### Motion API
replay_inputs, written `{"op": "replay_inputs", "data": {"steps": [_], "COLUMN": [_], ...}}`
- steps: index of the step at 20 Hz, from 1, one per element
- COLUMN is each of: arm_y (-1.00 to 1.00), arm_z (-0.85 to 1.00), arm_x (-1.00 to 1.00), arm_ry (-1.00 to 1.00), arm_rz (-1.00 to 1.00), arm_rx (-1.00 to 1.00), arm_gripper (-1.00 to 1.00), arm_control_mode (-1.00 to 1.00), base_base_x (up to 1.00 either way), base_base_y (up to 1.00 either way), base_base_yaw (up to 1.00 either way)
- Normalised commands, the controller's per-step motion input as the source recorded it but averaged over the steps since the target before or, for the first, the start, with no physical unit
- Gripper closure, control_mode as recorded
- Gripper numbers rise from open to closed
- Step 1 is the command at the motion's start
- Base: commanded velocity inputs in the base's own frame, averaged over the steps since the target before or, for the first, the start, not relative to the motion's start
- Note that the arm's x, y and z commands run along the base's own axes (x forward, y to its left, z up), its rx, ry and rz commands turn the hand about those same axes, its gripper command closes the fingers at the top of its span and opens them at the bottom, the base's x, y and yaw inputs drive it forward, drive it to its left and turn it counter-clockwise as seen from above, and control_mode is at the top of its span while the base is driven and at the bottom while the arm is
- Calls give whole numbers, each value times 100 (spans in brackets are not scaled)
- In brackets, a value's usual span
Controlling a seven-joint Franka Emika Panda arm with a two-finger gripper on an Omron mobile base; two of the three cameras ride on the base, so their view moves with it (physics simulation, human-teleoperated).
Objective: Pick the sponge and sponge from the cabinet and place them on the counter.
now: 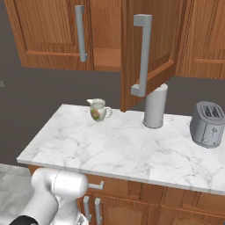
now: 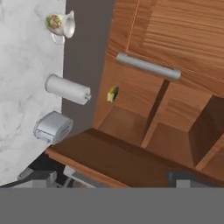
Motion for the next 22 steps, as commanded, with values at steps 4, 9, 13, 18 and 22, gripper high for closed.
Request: {"op": "replay_inputs", "data": {"steps": [4, 9, 13, 18, 22], "arm_y": [0, 0, 0, -10, -19], "arm_z": [-1, 0, 0, -1, -10], "arm_x": [29, 22, 15, 2, 1], "arm_ry": [0, 0, 0, -4, -9], "arm_rz": [-24, -26, -17, -4, 0], "arm_rx": [1, 4, 9, 11, 6], "arm_gripper": [-100, -100, -100, -100, -100], "arm_control_mode": [-100, -100, -100, -100, -100], "base_base_x": [0, 0, 0, 0, 0], "base_base_y": [0, 0, 0, 0, 0], "base_base_yaw": [0, 0, 0, 0, 0]}}
